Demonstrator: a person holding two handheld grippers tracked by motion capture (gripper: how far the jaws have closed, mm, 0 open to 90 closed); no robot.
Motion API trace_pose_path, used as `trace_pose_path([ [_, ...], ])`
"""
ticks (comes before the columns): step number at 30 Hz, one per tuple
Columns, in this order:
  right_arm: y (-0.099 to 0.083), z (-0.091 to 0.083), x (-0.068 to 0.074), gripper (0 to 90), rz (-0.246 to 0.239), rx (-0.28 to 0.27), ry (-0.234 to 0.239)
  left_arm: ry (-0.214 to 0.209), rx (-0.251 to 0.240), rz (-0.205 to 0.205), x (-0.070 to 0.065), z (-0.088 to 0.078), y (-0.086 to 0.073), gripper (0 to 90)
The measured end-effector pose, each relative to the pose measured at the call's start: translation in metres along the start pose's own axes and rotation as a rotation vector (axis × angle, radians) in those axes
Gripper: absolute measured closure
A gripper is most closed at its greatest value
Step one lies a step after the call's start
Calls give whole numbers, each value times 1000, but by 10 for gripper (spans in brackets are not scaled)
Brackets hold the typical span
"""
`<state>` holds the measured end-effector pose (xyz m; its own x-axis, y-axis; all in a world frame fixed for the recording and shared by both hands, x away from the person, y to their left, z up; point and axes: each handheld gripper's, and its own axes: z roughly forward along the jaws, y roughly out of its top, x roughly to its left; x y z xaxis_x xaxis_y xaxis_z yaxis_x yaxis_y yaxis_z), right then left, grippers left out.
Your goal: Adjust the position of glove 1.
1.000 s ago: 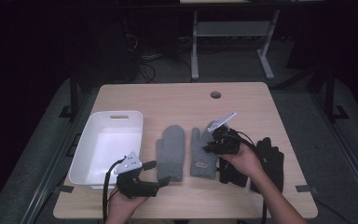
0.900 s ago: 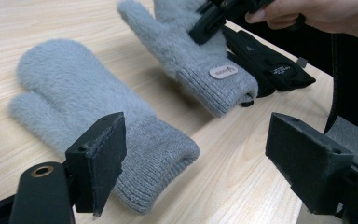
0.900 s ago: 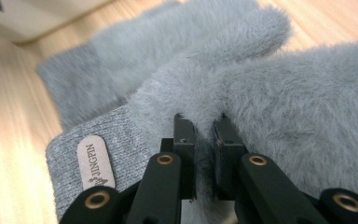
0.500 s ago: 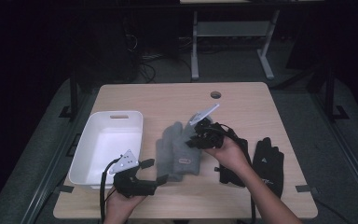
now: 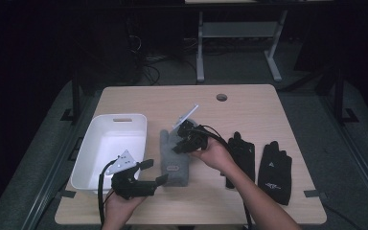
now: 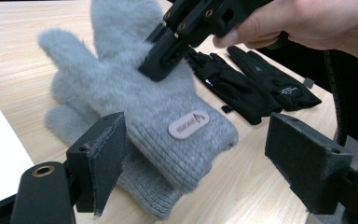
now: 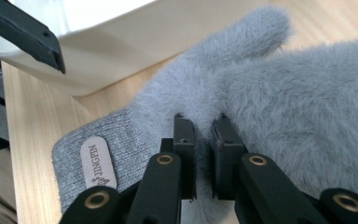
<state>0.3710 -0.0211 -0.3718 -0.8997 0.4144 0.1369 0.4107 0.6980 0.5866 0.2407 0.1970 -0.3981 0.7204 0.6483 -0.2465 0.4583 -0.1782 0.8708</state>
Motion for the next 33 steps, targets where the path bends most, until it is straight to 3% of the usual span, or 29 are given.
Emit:
trace_pose_path([
  [8, -1, 23, -10, 806, 20, 43, 26, -1, 2, -9, 1, 3, 0, 210],
  [11, -4, 31, -13, 765, 34, 47, 26, -2, 15, -6, 1, 3, 0, 213],
  [13, -5, 32, -15, 669, 43, 36, 34, -5, 19, 1, 1, 3, 0, 215],
  [17, -4, 25, -18, 449, 70, -2, 17, -6, 19, -1, 0, 4, 0, 216],
  [21, -7, 15, -26, 343, 123, -31, -3, -6, 19, 1, -1, 4, 1, 217],
  [29, -20, 6, -52, 268, 230, -81, -25, -12, 19, 4, -2, 7, 2, 216],
  [32, -22, 6, -58, 259, 248, -89, -29, -15, 22, 8, -2, 8, 2, 216],
  [33, -25, 8, -66, 254, 283, -101, -27, -15, 25, 8, -2, 8, 2, 216],
])
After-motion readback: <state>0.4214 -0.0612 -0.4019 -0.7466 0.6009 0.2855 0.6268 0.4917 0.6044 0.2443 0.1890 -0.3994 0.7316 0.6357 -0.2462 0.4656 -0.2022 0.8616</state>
